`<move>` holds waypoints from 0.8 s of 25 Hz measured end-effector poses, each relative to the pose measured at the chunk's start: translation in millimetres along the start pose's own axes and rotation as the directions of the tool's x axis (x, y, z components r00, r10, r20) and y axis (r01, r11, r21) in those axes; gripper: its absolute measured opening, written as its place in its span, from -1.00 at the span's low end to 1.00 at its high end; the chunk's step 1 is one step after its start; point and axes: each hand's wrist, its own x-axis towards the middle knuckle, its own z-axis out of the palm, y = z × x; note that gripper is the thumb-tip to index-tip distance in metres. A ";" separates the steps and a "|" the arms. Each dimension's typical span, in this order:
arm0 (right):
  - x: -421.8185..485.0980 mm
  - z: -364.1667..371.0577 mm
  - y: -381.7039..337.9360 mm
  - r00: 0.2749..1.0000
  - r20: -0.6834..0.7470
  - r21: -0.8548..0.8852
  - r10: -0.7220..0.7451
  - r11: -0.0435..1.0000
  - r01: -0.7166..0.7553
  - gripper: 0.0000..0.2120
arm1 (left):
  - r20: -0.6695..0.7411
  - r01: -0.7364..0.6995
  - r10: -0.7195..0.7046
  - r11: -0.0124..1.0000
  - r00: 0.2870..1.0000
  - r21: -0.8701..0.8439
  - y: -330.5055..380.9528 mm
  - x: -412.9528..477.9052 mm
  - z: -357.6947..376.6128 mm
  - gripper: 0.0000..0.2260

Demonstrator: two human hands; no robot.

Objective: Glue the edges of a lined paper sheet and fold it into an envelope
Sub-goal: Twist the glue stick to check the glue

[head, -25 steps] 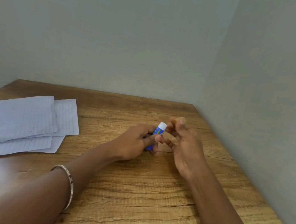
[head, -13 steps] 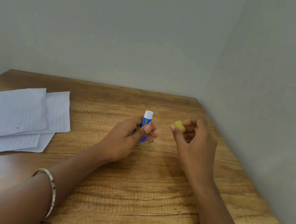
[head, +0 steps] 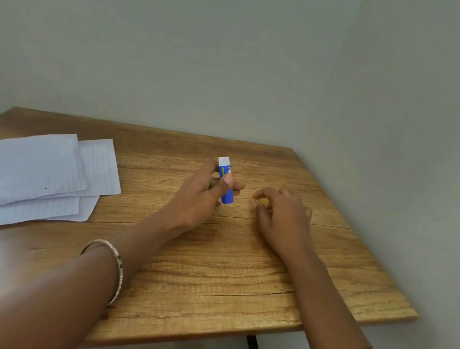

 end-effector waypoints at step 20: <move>-2.3 8.3 -38.2 0.980 0.144 0.988 0.139 0.041 -0.151 -0.78 | -0.108 0.028 -0.072 0.931 0.992 -0.365 2.0 12.4 2.7 -0.84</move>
